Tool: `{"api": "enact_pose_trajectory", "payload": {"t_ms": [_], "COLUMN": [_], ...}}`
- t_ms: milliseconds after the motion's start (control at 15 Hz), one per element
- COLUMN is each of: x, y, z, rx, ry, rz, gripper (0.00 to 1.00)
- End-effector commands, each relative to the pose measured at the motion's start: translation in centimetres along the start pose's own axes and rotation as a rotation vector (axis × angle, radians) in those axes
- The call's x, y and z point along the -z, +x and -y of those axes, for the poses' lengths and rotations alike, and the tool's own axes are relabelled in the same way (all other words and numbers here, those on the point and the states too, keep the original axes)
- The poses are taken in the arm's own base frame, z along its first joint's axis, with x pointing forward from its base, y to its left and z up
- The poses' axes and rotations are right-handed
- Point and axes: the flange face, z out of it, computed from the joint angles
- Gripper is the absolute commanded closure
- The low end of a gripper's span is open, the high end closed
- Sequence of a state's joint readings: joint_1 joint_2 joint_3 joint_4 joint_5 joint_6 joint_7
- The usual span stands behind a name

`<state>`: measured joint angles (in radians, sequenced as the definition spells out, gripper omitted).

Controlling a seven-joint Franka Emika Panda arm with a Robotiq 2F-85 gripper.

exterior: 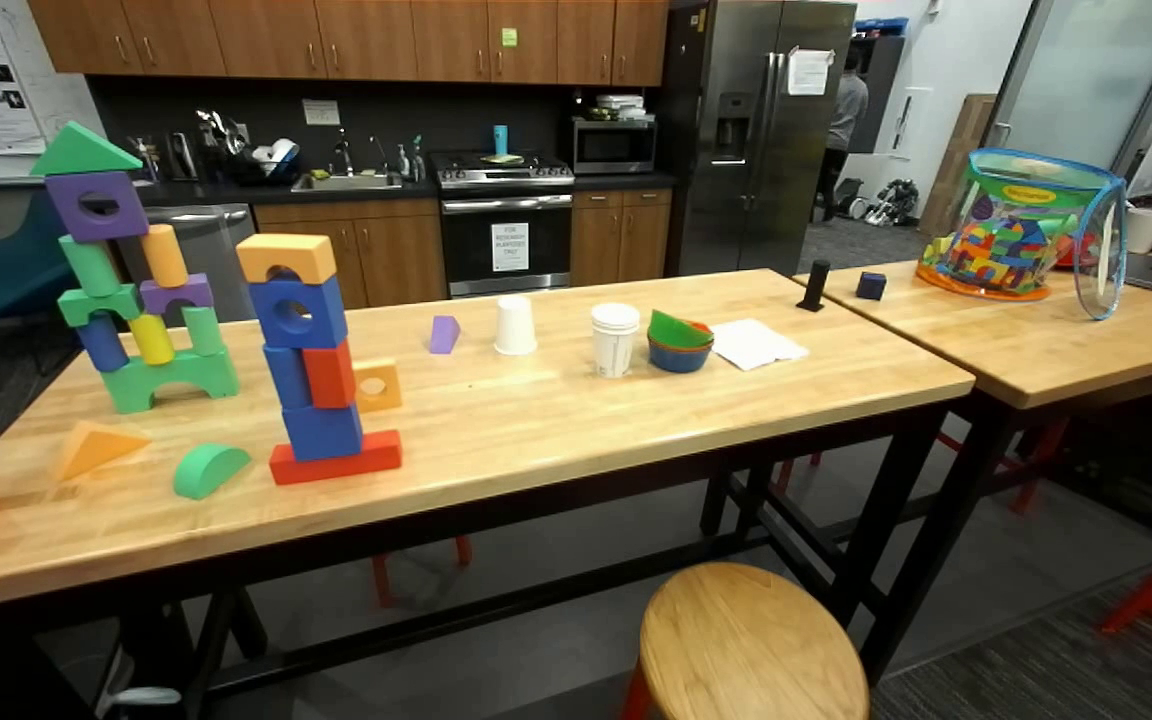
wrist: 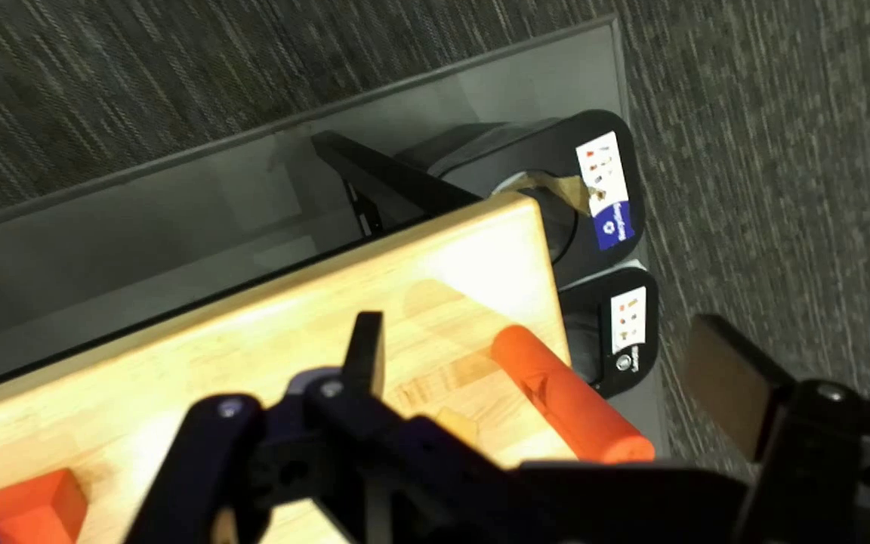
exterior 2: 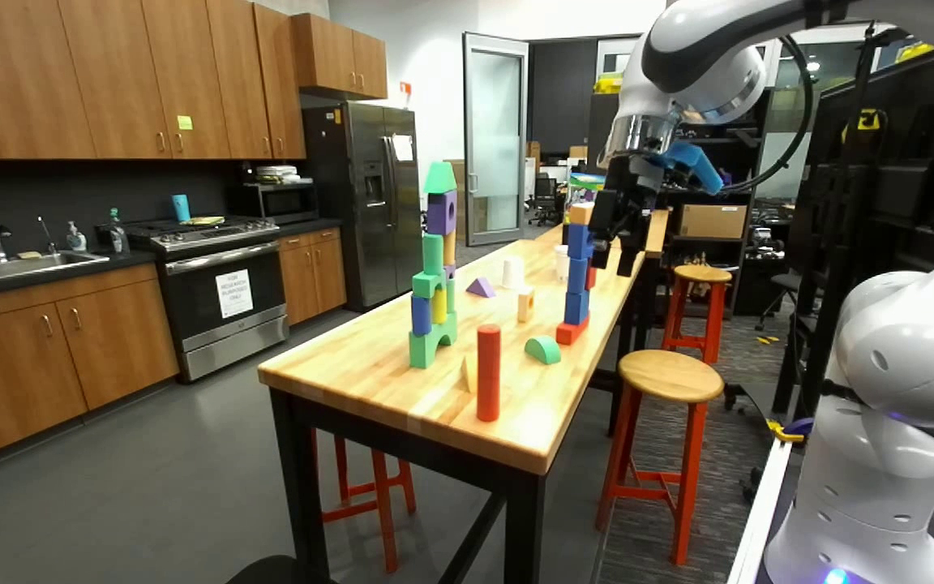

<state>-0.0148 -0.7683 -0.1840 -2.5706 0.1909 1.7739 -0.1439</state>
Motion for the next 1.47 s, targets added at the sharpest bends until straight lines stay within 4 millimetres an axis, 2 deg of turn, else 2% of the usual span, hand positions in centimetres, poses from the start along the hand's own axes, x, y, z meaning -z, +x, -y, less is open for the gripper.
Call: {"api": "enact_pose_trajectory", "payload": {"t_ms": [0, 333, 800, 1000, 1067, 1200, 1400], "x": [-1.5, -1.6, 1.5, 1.3, 1.0, 0.9, 0.9], "y": [2.7, 4.9, 4.0, 4.2, 4.2, 4.1, 4.1], "z": [1.1, 2.0, 3.1, 4.7, 3.7, 4.5, 4.6], "rx": [-0.056, -0.127, -0.314, -0.271, -0.286, -0.272, -0.270], "ry": [0.076, 0.009, -0.215, -0.150, -0.180, -0.166, -0.163], "rz": [-0.062, -0.144, -0.227, -0.159, -0.195, -0.174, -0.170], "gripper": [0.00, 0.00, 0.00, 0.00, 0.00, 0.00, 0.00]}}
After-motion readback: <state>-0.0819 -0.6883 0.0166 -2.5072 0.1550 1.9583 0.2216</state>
